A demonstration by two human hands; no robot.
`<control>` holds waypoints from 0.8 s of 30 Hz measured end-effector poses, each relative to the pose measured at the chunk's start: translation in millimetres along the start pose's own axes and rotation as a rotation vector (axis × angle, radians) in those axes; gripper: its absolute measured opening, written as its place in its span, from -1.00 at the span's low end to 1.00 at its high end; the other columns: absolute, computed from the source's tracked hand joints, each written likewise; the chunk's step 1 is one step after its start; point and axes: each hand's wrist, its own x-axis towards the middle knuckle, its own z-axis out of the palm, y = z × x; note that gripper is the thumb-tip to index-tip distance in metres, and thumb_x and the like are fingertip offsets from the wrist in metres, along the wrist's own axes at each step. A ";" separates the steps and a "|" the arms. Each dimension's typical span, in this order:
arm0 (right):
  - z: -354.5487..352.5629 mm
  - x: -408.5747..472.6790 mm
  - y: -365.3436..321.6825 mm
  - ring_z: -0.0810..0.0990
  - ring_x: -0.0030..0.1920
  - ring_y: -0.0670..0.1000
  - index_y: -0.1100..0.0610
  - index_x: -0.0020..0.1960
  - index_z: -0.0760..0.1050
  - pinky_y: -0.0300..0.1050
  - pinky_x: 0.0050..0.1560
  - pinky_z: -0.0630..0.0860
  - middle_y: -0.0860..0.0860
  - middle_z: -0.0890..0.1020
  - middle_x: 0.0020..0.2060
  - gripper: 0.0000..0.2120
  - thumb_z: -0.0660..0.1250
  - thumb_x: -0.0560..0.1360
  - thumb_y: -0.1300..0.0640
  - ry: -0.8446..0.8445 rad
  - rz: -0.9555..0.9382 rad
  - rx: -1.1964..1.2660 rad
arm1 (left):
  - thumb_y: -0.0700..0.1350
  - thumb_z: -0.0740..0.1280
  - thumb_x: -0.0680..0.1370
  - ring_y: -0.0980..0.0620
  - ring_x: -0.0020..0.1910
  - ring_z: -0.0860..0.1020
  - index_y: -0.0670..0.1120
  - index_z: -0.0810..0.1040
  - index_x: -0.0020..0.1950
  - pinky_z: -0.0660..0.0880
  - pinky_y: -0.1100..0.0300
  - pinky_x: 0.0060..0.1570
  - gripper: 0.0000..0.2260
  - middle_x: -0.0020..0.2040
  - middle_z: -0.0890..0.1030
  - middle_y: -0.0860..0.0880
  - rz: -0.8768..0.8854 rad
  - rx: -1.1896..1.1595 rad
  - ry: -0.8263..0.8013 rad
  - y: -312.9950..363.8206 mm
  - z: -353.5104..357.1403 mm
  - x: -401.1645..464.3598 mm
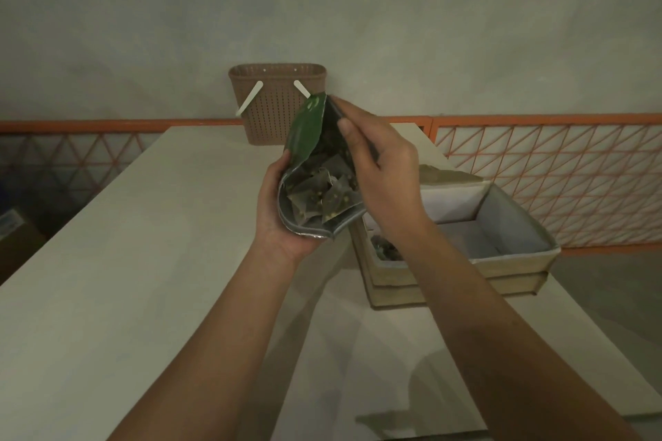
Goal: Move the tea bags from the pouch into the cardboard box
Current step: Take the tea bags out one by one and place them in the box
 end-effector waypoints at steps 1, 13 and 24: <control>-2.6 -2.6 0.7 0.54 0.21 -0.15 0.17 0.39 0.47 -0.27 0.23 0.46 -0.01 0.61 0.21 -0.67 0.23 0.63 0.21 -0.022 -0.021 -0.027 | 0.20 0.23 0.61 -0.22 0.17 0.61 -0.08 0.50 0.46 0.58 -0.09 0.19 -0.48 0.33 0.58 -0.19 0.004 -0.001 0.001 -0.6 -1.2 0.0; -18.4 -55.1 5.0 0.36 0.39 0.10 -0.02 0.06 0.60 0.10 0.19 0.54 0.06 0.32 0.44 -0.54 0.44 0.32 -0.31 -0.099 0.108 -0.631 | 0.24 0.28 0.55 -0.23 0.09 0.66 -0.12 0.65 0.28 0.58 -0.11 0.19 -0.48 0.25 0.63 -0.20 0.024 0.014 0.072 -5.7 -8.8 2.8; -44.8 -38.7 -7.4 0.49 0.21 -0.16 0.02 -0.06 0.61 -0.36 0.19 0.41 -0.07 0.56 0.10 -0.95 0.46 0.48 0.10 0.152 0.155 -0.156 | 0.22 0.26 0.58 -0.24 0.18 0.60 -0.05 0.53 0.44 0.56 -0.15 0.21 -0.47 0.39 0.56 -0.18 0.058 -0.015 0.035 -4.6 -2.4 5.3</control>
